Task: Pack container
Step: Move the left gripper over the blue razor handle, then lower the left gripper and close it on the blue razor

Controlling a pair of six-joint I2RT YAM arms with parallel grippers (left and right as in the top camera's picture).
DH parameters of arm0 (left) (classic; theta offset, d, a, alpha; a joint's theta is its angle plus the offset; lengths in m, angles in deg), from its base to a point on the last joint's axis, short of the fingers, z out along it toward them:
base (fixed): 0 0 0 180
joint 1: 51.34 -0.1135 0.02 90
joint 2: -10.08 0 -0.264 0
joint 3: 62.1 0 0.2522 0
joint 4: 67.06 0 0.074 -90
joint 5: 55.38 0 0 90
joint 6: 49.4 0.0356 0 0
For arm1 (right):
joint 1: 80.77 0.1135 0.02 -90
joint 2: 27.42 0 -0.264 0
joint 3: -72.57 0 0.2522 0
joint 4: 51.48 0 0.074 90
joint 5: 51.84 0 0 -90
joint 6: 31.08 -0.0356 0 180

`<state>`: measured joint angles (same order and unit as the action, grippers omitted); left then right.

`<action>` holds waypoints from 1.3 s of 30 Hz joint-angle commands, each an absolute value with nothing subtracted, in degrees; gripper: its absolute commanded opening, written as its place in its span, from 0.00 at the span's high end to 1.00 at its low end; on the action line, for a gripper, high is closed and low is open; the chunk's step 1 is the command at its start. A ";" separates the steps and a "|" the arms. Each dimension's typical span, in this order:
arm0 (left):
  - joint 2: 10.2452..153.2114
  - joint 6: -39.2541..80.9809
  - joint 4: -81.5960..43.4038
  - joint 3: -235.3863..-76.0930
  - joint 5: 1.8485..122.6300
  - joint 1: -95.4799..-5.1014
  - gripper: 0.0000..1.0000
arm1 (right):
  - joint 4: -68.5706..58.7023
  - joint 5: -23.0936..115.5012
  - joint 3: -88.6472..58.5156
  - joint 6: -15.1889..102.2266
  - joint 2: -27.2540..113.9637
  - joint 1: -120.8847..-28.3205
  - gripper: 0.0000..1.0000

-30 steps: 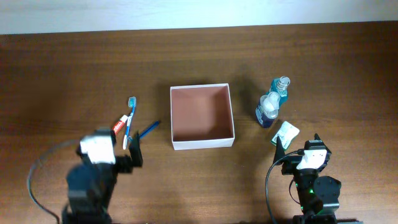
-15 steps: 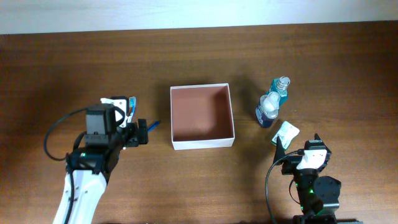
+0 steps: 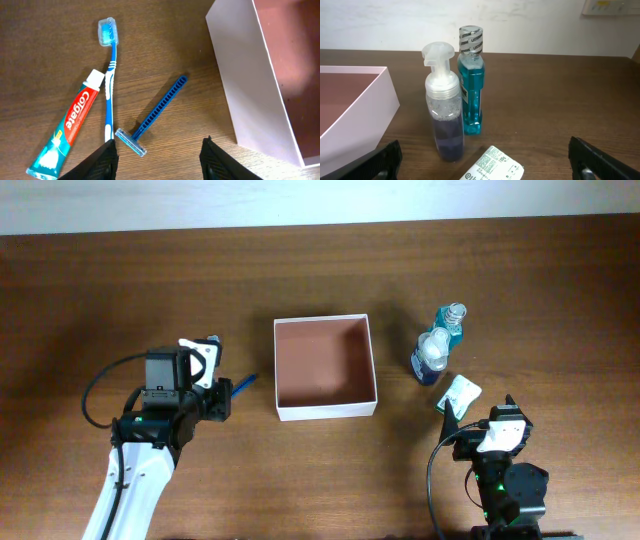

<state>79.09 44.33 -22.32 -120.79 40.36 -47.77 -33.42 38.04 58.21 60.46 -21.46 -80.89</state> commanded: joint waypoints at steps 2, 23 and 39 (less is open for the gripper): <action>79.66 50.40 -22.93 -121.66 41.34 -47.26 0.55 | -33.03 37.52 58.49 60.61 -21.48 -80.84 0.02; 94.63 58.03 -32.37 -121.66 41.32 -43.20 0.54 | -33.03 37.52 58.49 60.61 -21.48 -80.84 0.02; 100.89 61.33 -34.52 -121.66 40.62 -43.24 0.55 | -33.03 37.52 58.49 60.61 -21.48 -80.84 0.02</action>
